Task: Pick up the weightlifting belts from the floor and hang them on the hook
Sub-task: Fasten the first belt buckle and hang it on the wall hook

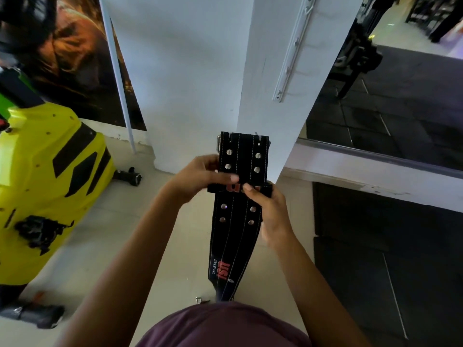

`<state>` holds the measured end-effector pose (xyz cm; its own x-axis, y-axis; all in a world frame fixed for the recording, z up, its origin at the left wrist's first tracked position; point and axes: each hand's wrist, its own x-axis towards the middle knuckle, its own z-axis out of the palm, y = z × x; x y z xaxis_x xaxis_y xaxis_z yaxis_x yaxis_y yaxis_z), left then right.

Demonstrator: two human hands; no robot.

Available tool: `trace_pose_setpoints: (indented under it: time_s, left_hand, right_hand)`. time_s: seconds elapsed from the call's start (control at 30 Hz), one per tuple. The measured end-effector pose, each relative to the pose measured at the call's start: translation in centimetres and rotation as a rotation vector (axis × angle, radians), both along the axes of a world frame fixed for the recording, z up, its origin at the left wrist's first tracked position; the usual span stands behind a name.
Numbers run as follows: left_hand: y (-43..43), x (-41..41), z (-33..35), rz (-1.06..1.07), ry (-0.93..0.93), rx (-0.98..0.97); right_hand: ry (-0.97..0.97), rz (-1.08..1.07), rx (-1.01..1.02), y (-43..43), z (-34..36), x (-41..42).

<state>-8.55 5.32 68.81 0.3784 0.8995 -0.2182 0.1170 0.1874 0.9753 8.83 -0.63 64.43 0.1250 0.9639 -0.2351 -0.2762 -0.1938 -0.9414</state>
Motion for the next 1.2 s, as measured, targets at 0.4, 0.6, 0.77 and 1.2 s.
trace_pose_setpoints:
  time_s: [0.4,0.6,0.77,1.2]
  left_hand:
    - [-3.5,1.5,-3.5,0.118,-0.217,-0.046]
    - [1.3,0.9,-0.5,0.203,-0.131,0.007]
    - [-2.1,1.6,-3.2,0.002,-0.243,-0.106]
    - [-3.9,1.4,-7.0,-0.018,-0.09,-0.044]
  right_hand:
    - [0.055,-0.042,-0.031,-1.2,0.1,0.6]
    - [-0.01,-0.006,-0.02,-2.3,-0.4,-0.6]
    - [0.039,-0.059,0.013,-2.0,0.3,0.3]
    - [-0.078,-0.129,0.016,0.1,0.7,-0.2]
